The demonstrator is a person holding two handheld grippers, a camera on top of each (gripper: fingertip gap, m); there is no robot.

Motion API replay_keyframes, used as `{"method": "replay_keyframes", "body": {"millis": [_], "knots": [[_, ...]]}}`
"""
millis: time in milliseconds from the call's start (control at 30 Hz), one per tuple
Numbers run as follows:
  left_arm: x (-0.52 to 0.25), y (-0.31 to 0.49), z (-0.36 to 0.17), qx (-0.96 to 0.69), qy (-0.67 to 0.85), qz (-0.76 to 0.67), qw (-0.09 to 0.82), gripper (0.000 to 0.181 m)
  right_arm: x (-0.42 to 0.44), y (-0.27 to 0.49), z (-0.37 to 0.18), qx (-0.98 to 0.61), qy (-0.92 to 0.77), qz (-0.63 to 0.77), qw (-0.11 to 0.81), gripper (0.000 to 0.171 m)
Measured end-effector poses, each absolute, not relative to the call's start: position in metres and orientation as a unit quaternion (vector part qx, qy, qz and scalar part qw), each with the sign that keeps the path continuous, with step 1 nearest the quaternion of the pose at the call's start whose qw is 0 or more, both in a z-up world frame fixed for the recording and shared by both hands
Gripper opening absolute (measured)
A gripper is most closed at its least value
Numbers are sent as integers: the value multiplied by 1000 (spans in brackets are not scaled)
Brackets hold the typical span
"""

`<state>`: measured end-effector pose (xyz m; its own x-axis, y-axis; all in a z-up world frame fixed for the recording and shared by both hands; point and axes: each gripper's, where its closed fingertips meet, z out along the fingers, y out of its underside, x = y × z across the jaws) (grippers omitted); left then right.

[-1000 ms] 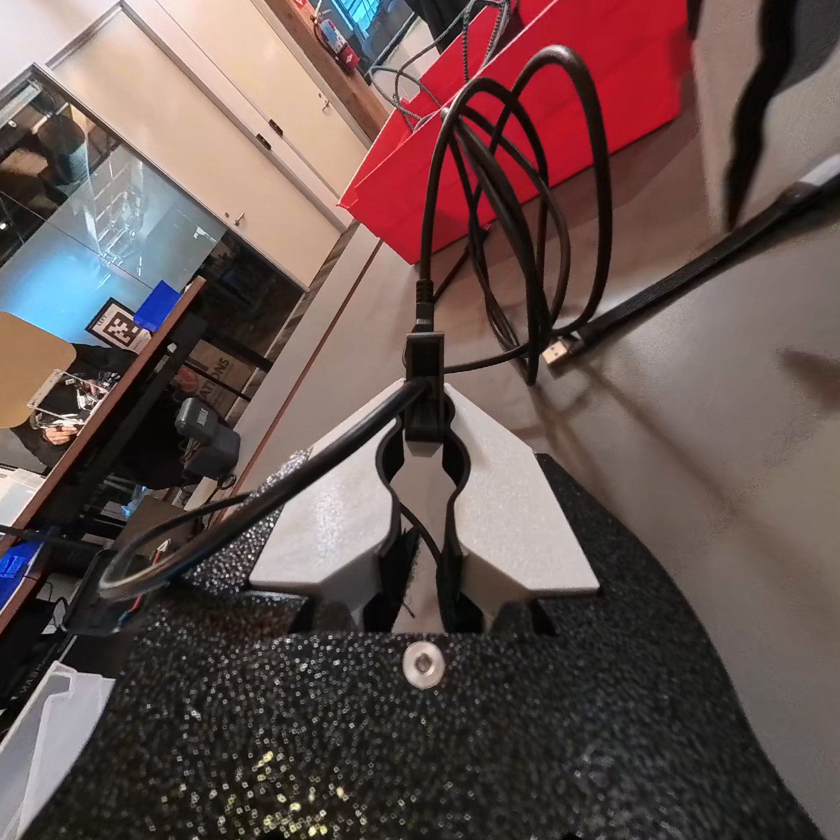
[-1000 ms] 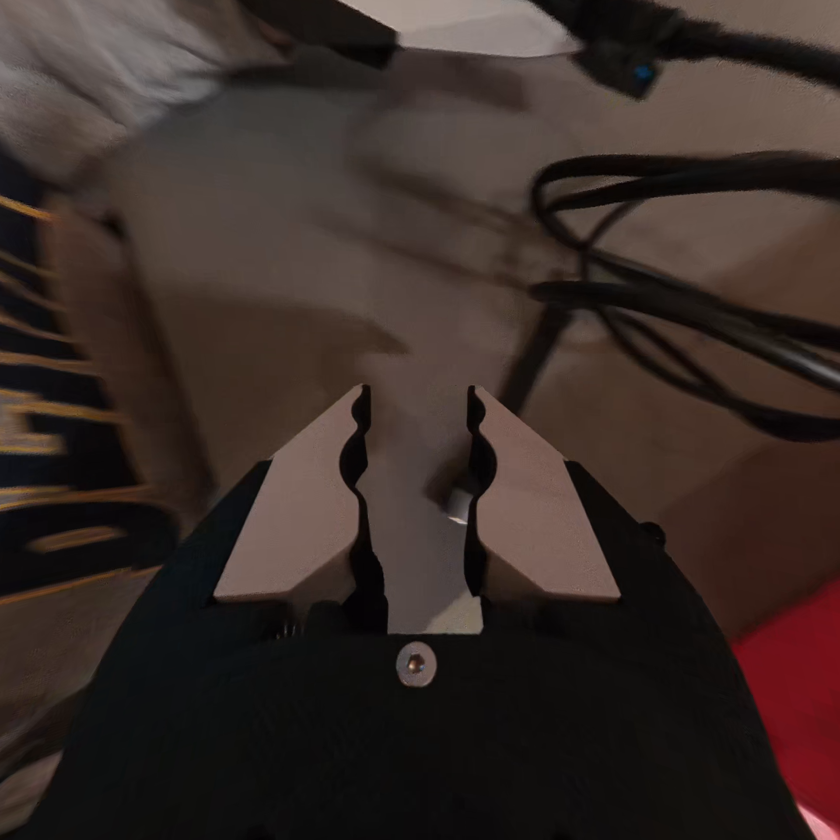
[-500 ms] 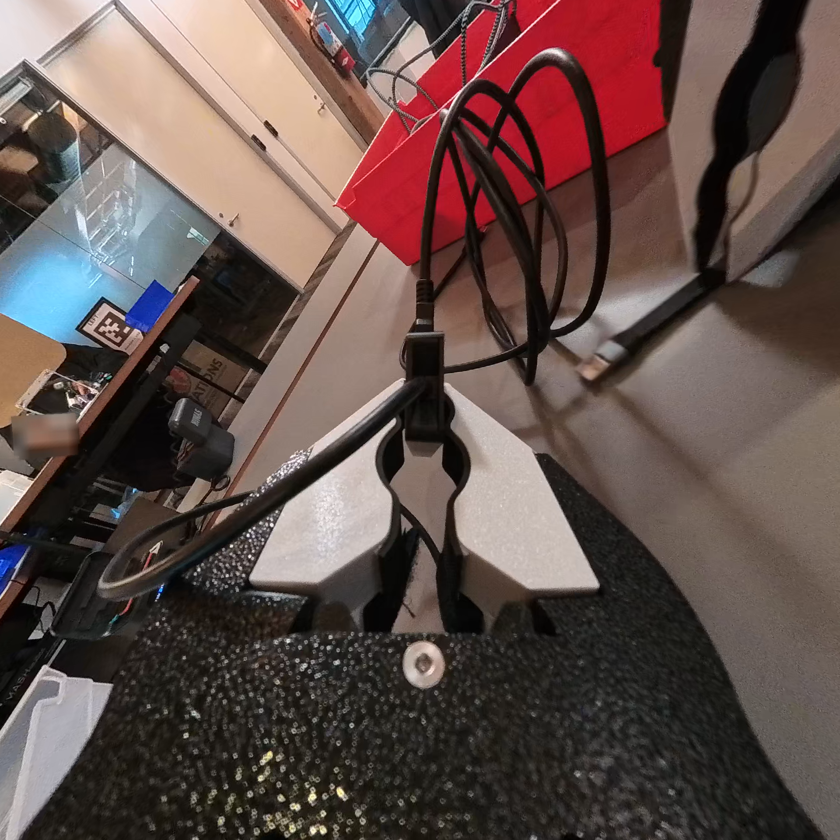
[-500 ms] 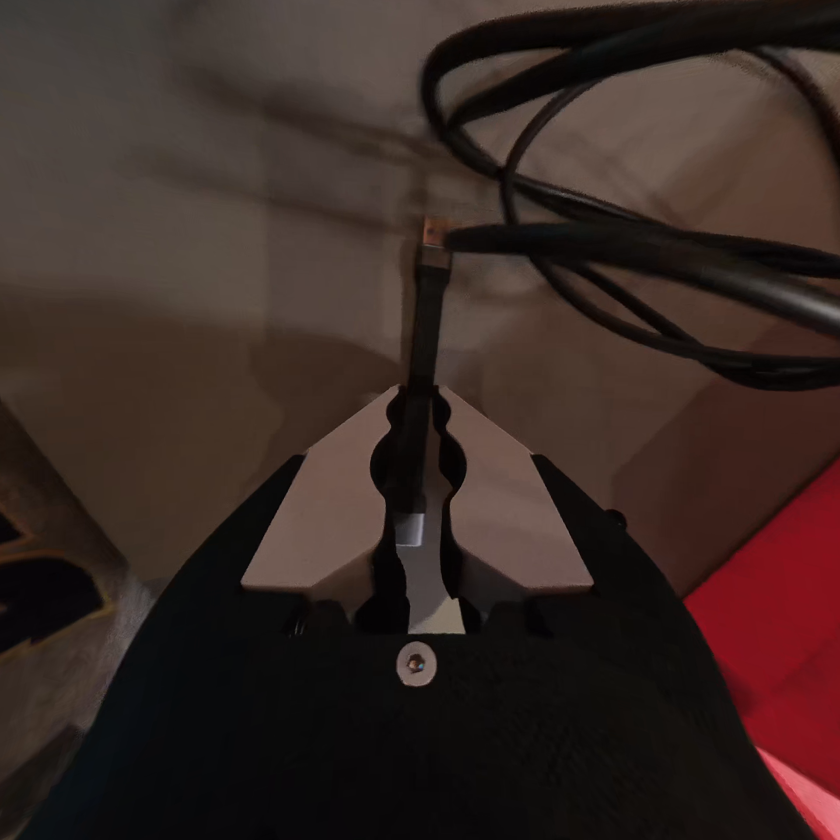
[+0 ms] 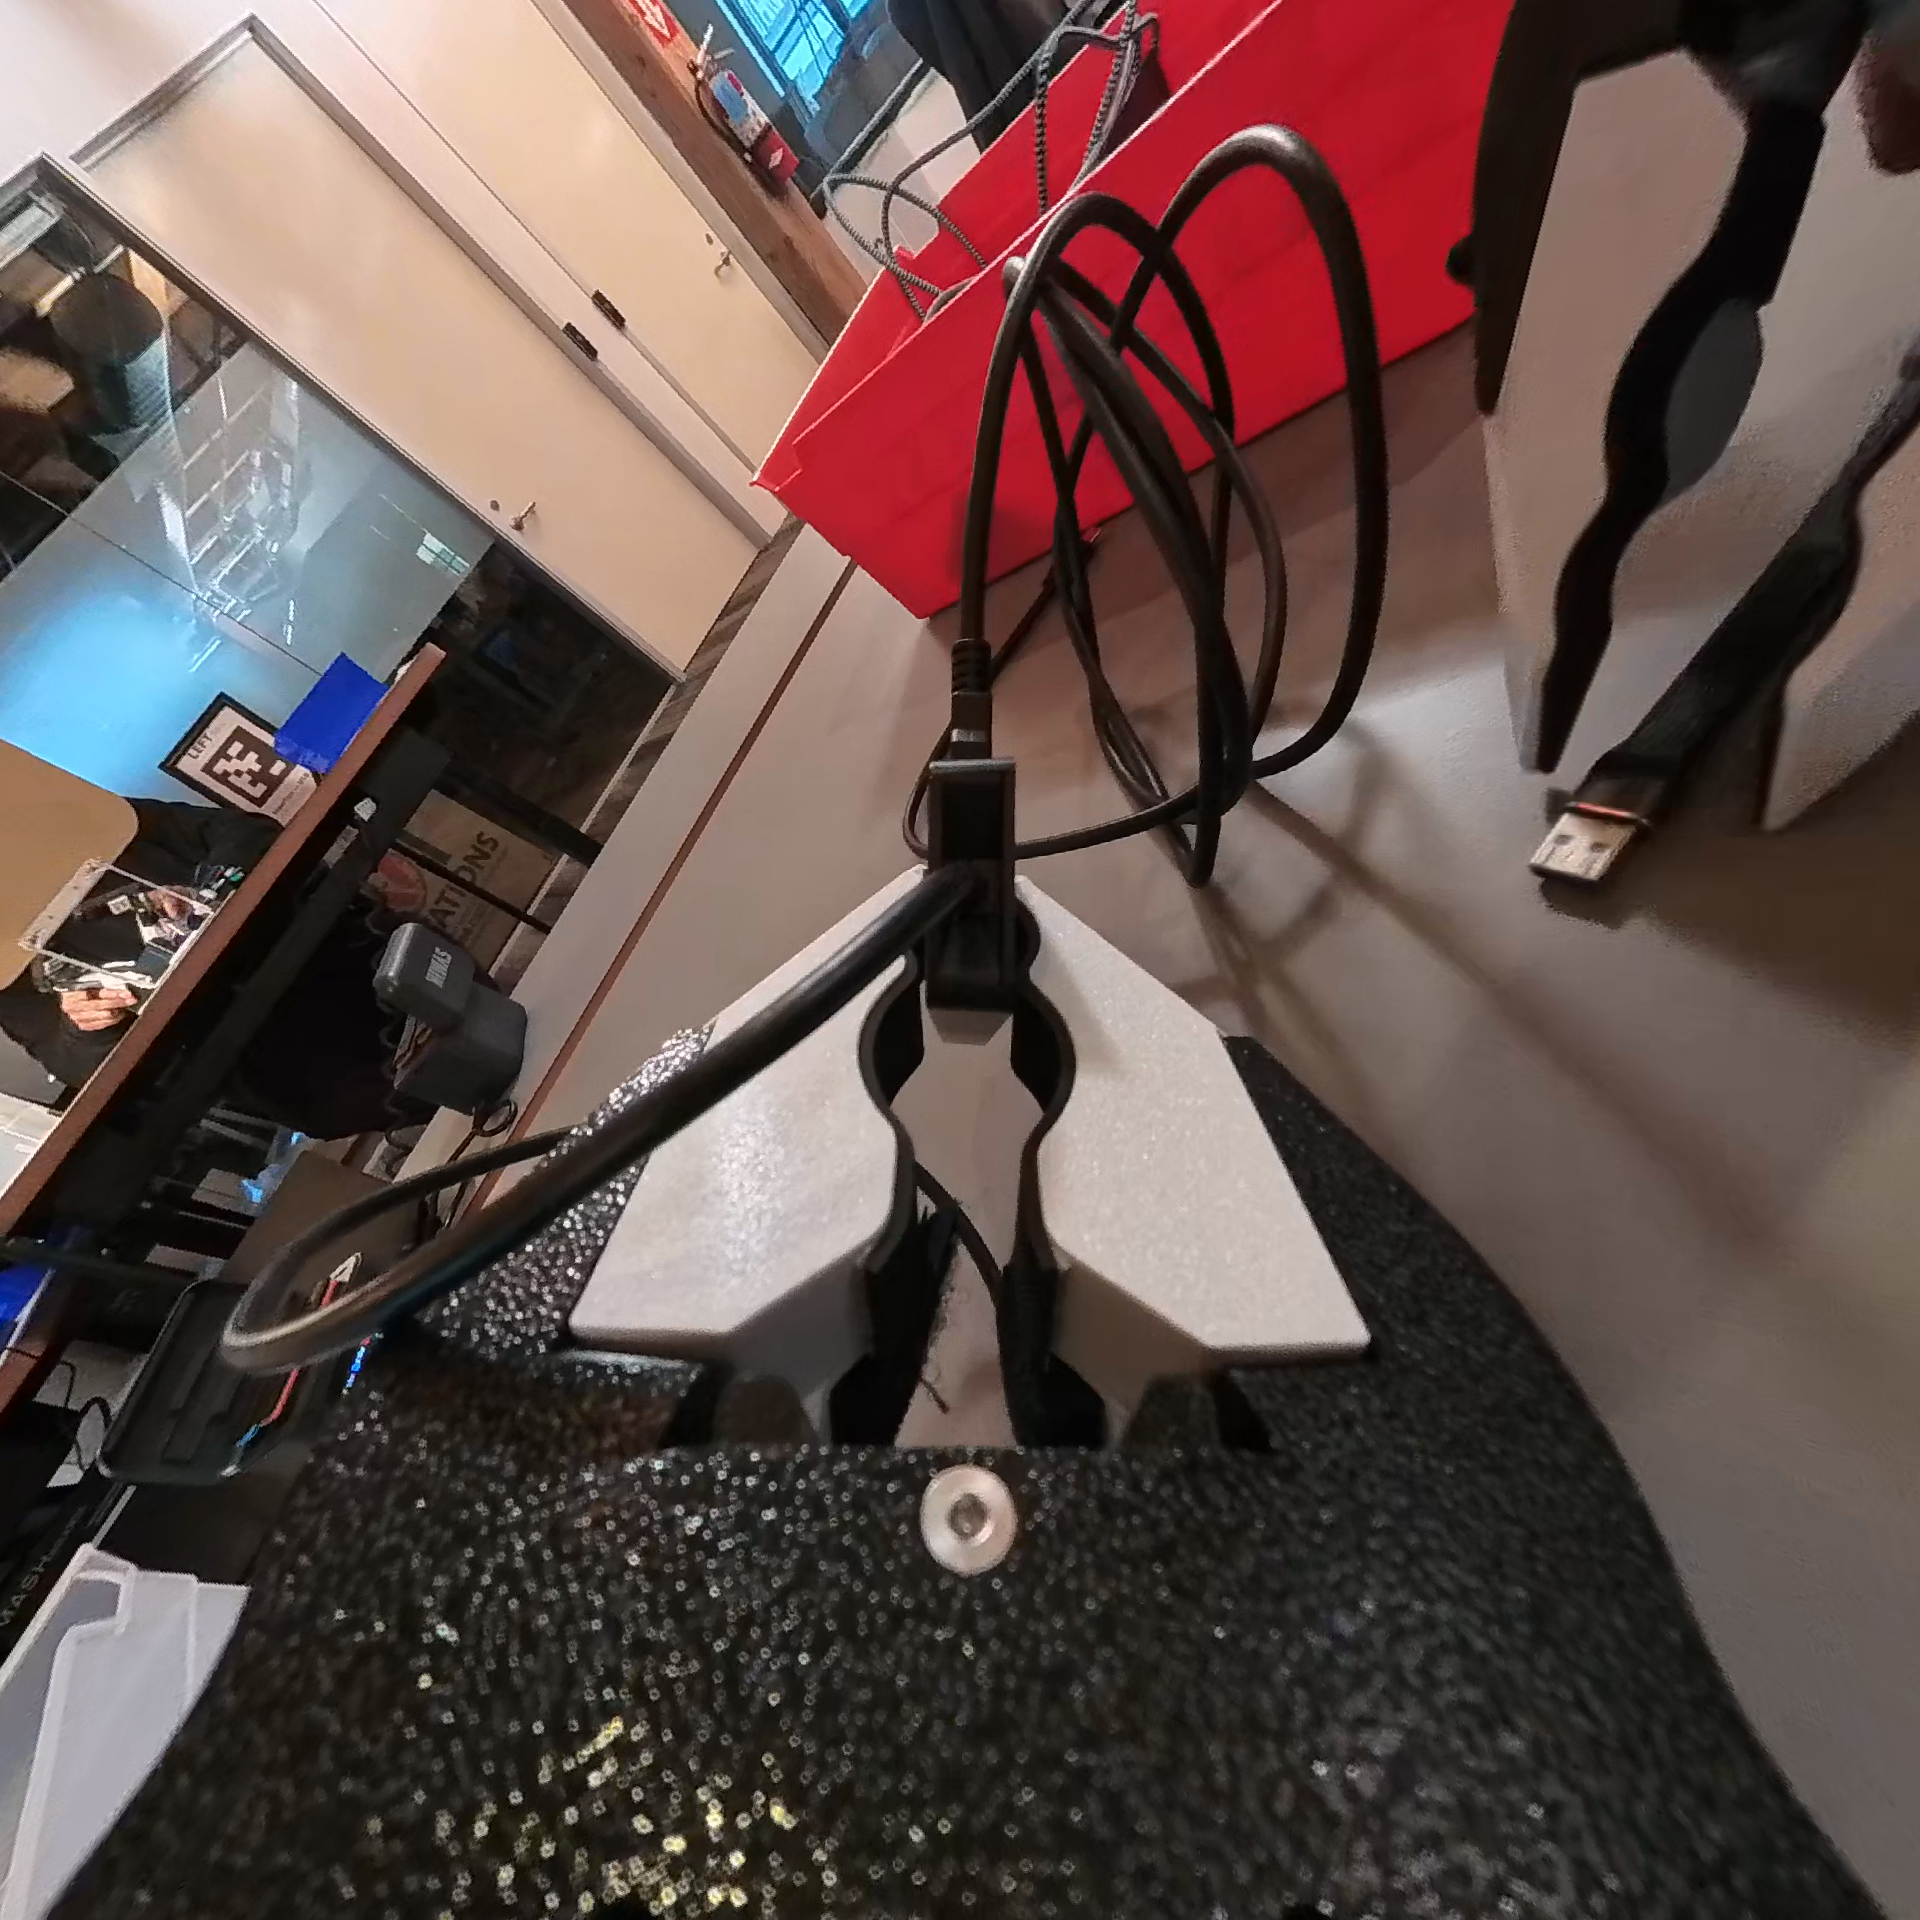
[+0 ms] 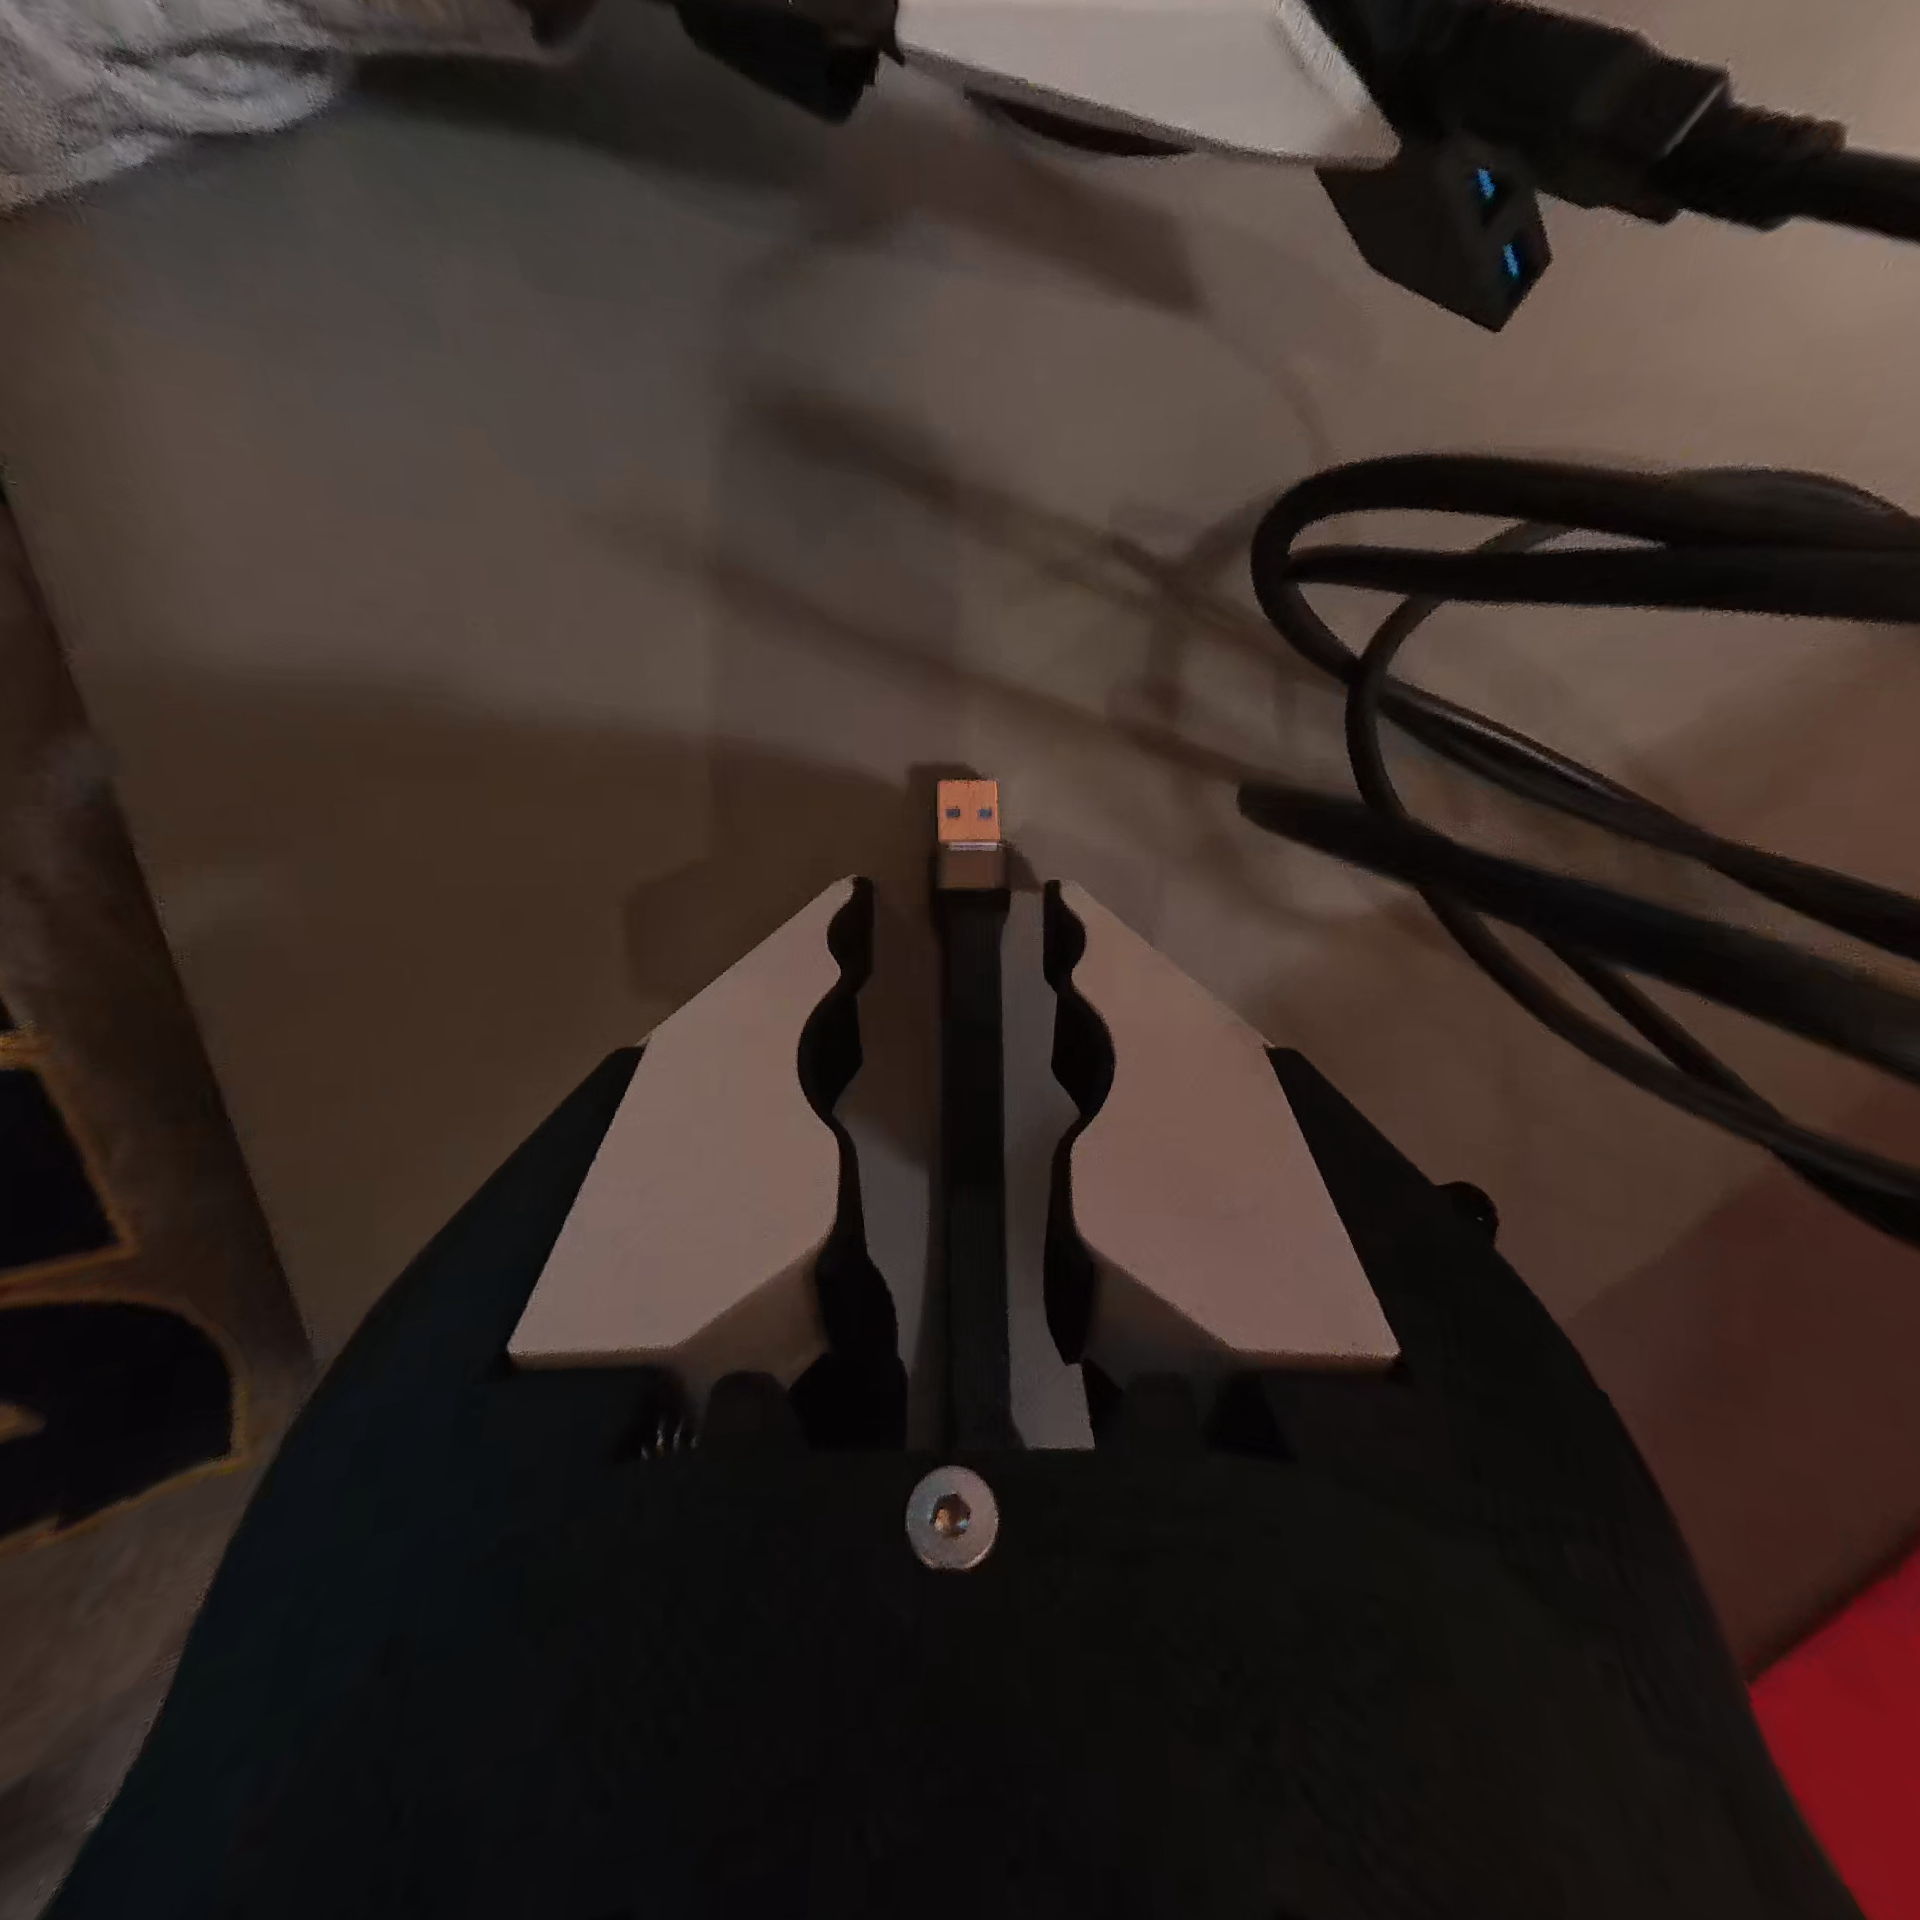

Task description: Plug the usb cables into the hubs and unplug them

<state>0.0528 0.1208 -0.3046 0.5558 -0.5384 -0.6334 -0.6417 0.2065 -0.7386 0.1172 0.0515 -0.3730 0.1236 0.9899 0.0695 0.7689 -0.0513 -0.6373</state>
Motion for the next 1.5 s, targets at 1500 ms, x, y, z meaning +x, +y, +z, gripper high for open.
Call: {"method": "replay_keyframes", "body": {"millis": [1500], "knots": [[57, 66, -228, -464, 424, -95, 772, 8, 106, 35, -240, -556, -526, 341, 546, 14]]}}
